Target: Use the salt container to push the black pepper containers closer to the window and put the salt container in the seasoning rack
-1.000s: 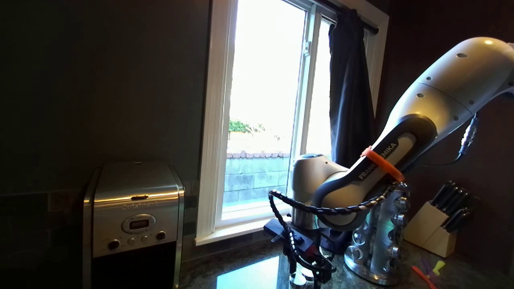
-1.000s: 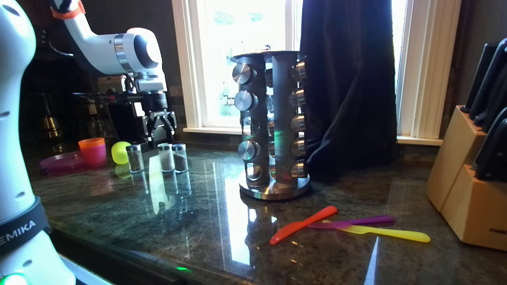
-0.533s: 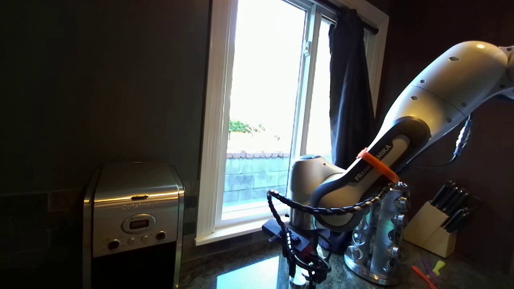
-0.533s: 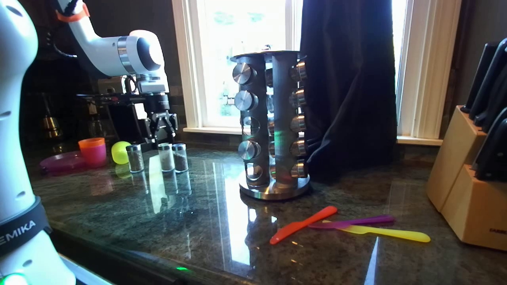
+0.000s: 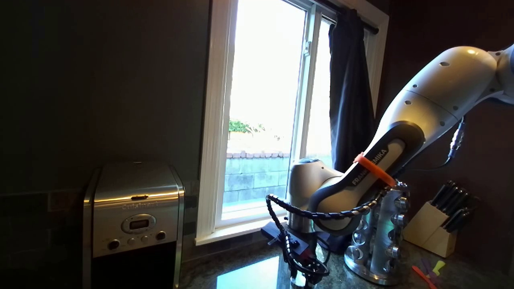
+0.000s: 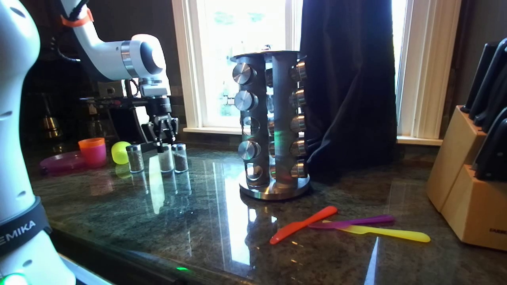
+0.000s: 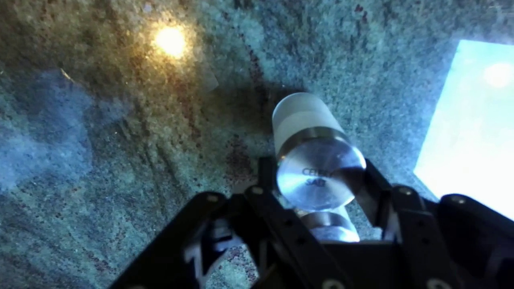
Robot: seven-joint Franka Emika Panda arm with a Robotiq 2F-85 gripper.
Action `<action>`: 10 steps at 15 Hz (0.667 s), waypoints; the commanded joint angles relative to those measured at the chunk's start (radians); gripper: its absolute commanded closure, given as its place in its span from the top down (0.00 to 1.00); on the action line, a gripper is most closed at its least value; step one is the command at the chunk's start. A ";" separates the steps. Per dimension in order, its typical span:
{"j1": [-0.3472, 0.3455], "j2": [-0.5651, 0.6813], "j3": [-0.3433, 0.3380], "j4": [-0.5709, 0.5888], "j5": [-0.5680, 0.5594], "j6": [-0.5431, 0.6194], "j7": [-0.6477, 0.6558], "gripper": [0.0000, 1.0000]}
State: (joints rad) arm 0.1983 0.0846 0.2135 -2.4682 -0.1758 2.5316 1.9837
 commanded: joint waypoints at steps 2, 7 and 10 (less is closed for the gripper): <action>0.022 -0.011 -0.016 -0.002 -0.002 0.024 0.012 0.25; 0.029 -0.096 0.010 -0.019 0.092 -0.084 -0.112 0.25; 0.034 -0.121 0.022 -0.024 0.231 -0.163 -0.258 0.25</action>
State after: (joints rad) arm 0.2228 0.0202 0.2248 -2.4643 -0.0668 2.4385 1.8482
